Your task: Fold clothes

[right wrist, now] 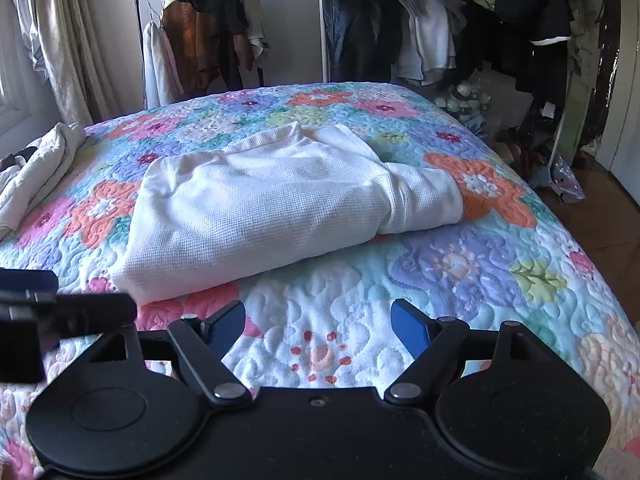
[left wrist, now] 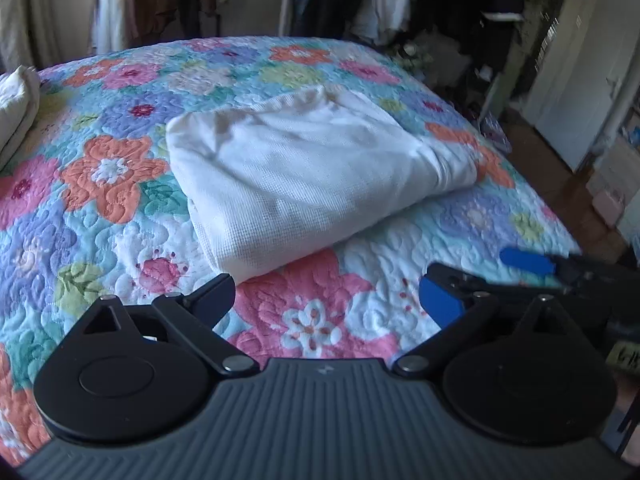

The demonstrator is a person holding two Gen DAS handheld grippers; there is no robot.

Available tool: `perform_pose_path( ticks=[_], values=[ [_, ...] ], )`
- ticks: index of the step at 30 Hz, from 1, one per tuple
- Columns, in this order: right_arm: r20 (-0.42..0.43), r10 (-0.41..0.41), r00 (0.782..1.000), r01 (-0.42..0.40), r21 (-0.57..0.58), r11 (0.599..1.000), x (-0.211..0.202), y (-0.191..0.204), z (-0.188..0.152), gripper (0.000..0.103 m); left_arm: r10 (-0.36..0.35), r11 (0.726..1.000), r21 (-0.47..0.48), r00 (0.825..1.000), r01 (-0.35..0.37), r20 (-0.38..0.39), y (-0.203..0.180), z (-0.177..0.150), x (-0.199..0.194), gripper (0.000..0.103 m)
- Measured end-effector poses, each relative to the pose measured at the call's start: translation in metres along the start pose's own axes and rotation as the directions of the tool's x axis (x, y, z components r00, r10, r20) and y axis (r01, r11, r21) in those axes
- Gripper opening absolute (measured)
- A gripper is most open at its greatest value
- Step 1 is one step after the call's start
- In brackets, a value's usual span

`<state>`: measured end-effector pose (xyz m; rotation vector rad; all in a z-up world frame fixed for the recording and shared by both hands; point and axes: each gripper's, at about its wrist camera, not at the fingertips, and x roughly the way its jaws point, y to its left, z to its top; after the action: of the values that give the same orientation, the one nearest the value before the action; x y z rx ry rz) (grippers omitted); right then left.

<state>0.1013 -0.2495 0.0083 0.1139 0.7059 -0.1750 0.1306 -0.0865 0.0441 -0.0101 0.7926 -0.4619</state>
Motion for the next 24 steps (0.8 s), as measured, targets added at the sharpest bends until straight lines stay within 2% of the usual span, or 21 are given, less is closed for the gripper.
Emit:
perform_pose_path(
  ticks=[7, 13, 24],
  values=[
    [-0.01, -0.013, 1.0, 0.012, -0.019, 1.0, 0.0, 0.003, -0.003, 0.084, 0.032, 0.999, -0.013, 0.999, -0.032, -0.003, 0.001, 0.004, 0.002, 0.103],
    [-0.017, -0.009, 1.0, 0.009, 0.0, 1.0, 0.002, -0.002, -0.003, 0.084, 0.165, 0.986, -0.019, 0.986, -0.165, 0.002, 0.0, 0.0, 0.01, 0.103],
    [-0.021, 0.001, 1.0, 0.0, 0.038, 0.999, 0.004, -0.009, -0.003, 0.084, 0.165, 0.986, -0.027, 0.986, -0.166, -0.035, 0.001, -0.005, 0.02, 0.103]
  ],
)
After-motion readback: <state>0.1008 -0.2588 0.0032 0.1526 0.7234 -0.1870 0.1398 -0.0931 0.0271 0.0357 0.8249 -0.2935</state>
